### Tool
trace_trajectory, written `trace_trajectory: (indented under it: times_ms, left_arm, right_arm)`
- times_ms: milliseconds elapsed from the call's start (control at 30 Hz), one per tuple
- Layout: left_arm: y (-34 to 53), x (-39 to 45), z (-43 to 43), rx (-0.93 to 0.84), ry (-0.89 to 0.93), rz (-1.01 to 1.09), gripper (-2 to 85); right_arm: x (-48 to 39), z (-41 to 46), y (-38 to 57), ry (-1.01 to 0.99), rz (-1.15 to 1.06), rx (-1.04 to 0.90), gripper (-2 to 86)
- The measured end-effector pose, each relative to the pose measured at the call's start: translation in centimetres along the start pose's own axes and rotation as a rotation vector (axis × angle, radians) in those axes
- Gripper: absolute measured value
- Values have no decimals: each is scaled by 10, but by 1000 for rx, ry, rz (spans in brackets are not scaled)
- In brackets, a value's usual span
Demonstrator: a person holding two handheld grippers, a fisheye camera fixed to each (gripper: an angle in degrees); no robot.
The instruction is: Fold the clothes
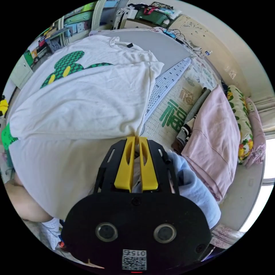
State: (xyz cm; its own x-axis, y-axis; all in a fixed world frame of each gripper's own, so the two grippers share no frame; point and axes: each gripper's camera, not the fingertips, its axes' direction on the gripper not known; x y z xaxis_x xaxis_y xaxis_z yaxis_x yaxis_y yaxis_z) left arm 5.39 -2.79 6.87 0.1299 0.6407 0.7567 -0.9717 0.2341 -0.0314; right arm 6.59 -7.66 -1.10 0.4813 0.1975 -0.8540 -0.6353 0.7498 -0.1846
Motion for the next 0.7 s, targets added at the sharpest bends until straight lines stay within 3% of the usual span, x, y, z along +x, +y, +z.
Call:
trace_trajectory:
  times_ms: [67, 200, 333, 467, 567, 700]
  left_arm:
    - [6, -24, -2, 17, 56, -24, 39]
    - [13, -62, 10, -4, 236, -85, 62]
    - [17, -98, 21, -4, 389, -125, 64]
    - [17, -117, 30, -3, 512, -121, 66]
    - [15, -116, 29, -18, 554, -42, 70]
    - [15, -109, 21, -23, 501, 75, 74]
  right_arm:
    - [21, -33, 21, -85, 43, 56, 10]
    - [-6, -91, 69, -3, 61, 224, 41]
    - [-115, -120, 120, -138, -196, 475, 47]
    - [-200, -85, 118, -213, -343, 399, 50]
    - [-212, -67, 104, -307, -380, 336, 48]
    - [-207, -71, 97, -260, -362, 340, 50]
